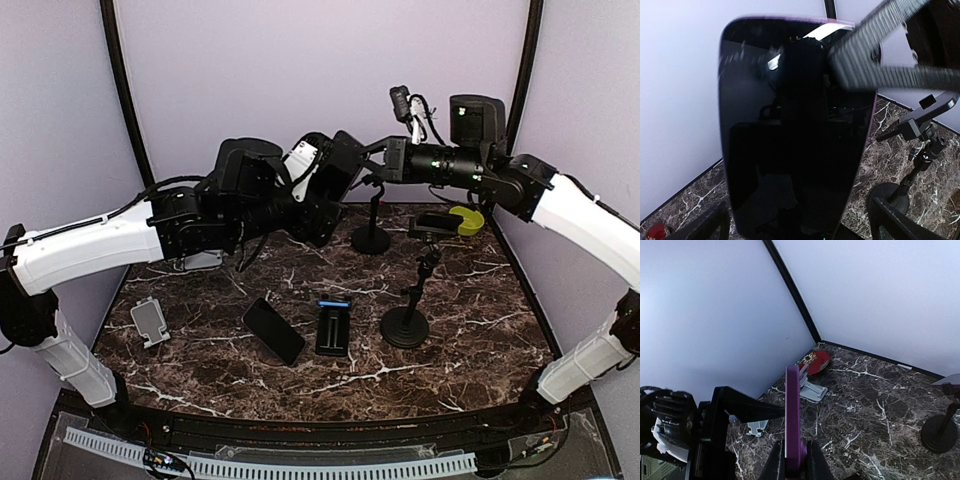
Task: Remove the phone from the phone stand
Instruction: Pass from the left arm to the right
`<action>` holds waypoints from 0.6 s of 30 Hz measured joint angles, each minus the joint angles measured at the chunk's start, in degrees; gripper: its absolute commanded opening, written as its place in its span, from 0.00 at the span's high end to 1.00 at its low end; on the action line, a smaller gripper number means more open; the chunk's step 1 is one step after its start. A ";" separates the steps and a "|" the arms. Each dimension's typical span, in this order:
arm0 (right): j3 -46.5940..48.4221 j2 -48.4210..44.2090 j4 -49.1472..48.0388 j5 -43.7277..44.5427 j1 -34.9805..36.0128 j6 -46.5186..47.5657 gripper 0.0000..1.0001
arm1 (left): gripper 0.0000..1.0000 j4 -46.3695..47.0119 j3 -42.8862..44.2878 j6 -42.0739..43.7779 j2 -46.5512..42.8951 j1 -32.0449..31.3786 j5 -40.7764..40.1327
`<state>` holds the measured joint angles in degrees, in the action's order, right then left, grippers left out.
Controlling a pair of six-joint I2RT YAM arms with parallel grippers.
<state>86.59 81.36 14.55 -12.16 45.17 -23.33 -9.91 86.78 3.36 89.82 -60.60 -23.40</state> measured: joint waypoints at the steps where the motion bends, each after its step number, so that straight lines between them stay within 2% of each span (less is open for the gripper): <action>1: -0.59 -0.63 -0.61 -0.02 -1.01 -0.42 1.00 | 0.01 0.02 -0.59 -0.20 -0.42 0.00 0.07; 18: -8.92 -16.55 -4.37 1.42 -23.61 -2.36 1.00 | 0.01 1.07 -4.48 -2.08 -2.32 0.00 0.48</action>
<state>77.67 64.82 10.17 -10.74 21.56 -25.69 -8.84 82.30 1.28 87.50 -60.60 -22.92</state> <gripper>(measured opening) 0.076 0.988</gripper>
